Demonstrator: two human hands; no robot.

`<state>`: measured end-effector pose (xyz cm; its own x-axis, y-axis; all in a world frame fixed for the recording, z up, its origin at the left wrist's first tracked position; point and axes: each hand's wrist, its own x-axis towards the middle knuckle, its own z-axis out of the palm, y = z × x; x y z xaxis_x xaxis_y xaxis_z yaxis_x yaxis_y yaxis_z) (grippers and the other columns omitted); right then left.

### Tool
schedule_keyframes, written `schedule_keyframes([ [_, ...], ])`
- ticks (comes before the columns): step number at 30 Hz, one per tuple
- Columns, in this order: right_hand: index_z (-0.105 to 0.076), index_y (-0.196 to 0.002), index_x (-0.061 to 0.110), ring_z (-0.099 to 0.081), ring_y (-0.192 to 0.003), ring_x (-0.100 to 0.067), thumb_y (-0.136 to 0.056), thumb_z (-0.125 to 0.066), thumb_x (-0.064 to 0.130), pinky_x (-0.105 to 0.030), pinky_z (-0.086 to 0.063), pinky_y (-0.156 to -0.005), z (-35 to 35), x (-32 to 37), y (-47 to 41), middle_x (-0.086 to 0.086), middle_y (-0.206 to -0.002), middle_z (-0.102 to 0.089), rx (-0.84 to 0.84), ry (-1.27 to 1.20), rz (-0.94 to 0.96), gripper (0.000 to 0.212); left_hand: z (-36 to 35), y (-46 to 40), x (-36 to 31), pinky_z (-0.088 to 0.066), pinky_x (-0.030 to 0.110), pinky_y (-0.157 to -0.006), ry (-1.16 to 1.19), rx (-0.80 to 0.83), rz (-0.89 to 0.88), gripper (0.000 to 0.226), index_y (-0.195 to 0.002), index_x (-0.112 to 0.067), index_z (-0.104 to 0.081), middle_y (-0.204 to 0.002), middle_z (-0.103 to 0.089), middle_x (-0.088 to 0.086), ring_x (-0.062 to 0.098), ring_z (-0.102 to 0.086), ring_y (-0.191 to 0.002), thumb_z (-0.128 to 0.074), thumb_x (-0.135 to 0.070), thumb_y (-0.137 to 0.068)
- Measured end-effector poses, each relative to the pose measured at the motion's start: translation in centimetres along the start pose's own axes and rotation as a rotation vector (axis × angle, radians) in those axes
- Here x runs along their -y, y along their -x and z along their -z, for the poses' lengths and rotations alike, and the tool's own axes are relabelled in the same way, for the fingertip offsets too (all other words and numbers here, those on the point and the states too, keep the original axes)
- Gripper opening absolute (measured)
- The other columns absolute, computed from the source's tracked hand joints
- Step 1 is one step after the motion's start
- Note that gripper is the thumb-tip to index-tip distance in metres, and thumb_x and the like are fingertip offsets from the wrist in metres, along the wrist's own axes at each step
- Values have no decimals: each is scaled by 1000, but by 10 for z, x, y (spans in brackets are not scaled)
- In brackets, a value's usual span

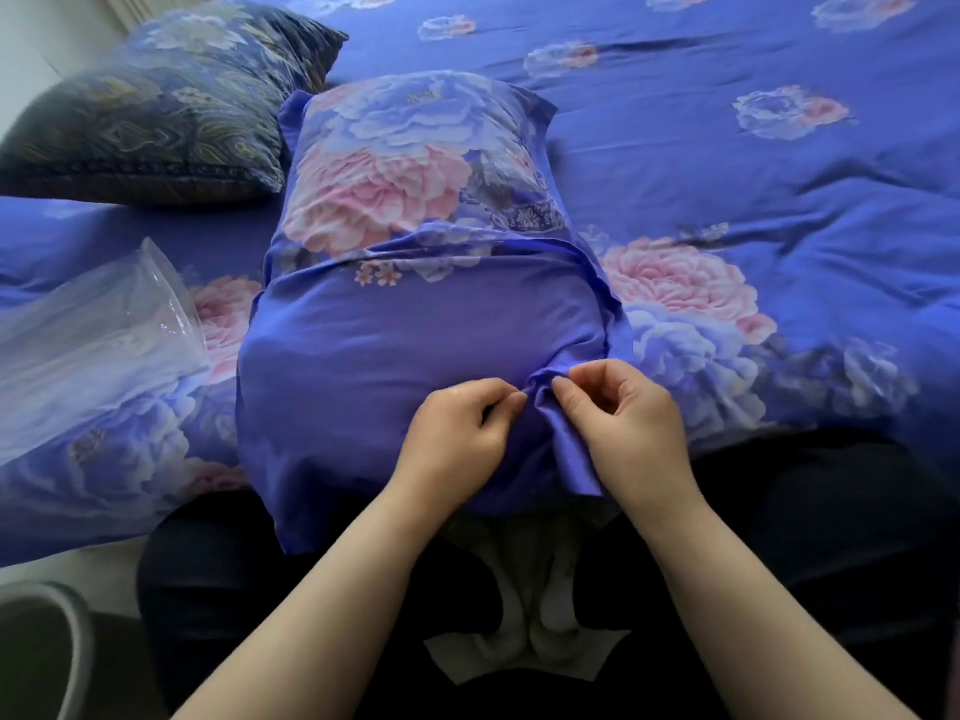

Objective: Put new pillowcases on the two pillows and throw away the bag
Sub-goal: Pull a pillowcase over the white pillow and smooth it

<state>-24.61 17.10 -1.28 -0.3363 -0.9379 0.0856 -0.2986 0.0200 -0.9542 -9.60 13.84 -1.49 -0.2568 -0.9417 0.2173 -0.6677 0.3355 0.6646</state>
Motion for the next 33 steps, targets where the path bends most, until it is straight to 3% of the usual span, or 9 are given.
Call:
schedule_keyframes([
  [7, -60, -121, 17, -55, -107, -14, -79, -49, 23, -26, -41, -94, -2, -5, 9, 1, -114, -64, 74, 428, 440, 44, 31, -1, -20, -31, 26, -55, 42, -421, -47, 29, -68, -8, -48, -55, -40, -8, 11, -35, -55, -47, -21, -94],
  [13, -53, -131, 9, -48, -124, -19, -75, -51, 24, -31, -31, -105, -15, 4, -2, -4, -130, -59, 221, 779, 792, 58, 31, -17, -4, -20, 32, -57, -93, -201, 151, 29, -70, -15, -39, -55, -42, -7, 28, -48, -63, -42, -24, -98],
  [17, -60, -116, 2, -63, -102, -28, -51, -72, 38, -36, -42, -97, -27, -10, -32, -12, -109, -67, 397, 1068, 638, 76, 28, -9, -15, -30, 36, -54, -164, -236, -44, 30, -75, -11, -44, -59, -49, 3, 34, -48, -62, -37, -31, -96],
  [20, -68, -88, 8, -65, -75, -27, -40, -75, 31, -37, -46, -76, -27, -13, -46, -10, -78, -69, 464, 1224, 590, 53, 42, -21, -14, -35, 35, -62, -230, -368, -161, 31, -80, -10, -53, -67, -52, 1, 23, -48, -70, -35, -31, -93],
  [22, -64, -68, 15, -62, -61, -24, -39, -76, 32, -34, -40, -65, -21, -5, -46, -5, -64, -65, 462, 1235, 636, 36, 51, -42, 8, -43, 37, -78, -340, -286, -155, 33, -92, -13, -59, -89, -62, 1, 24, -54, -91, -36, -37, -91],
  [25, -59, -82, 24, -65, -83, -22, -72, -63, 46, -32, -26, -70, -6, 2, -37, 0, -89, -69, 671, 1331, 569, 25, 52, -61, 42, -31, 40, -107, -547, -7, -3, 51, -133, -22, -46, -140, -48, 0, 24, -39, -131, -42, -50, -91],
  [28, -61, -86, 23, -64, -90, -23, -73, -58, 68, -28, -35, -69, 15, 15, -29, 0, -94, -67, 893, 1411, 279, 47, 43, -62, 52, -22, 39, -114, -548, 44, 5, 59, -147, -28, -27, -153, -30, -4, 20, -26, -141, -43, -48, -93],
  [31, -63, -69, 14, -63, -60, -12, -73, -50, 77, -29, -52, -66, 26, 39, -35, 1, -63, -66, 1050, 1187, -2, 64, 46, -61, 54, -27, 39, -113, -504, -31, -51, 55, -145, -27, -34, -151, -35, -2, 21, -32, -138, -45, -45, -94],
  [33, -67, -69, 15, -63, -63, -11, -76, -45, 74, -33, -53, -70, 24, 49, -48, 2, -66, -68, 751, 858, 91, 64, 50, -62, 55, -36, 37, -104, -440, -123, -61, 47, -134, -21, -50, -138, -51, 2, 25, -46, -126, -53, -41, -92],
])
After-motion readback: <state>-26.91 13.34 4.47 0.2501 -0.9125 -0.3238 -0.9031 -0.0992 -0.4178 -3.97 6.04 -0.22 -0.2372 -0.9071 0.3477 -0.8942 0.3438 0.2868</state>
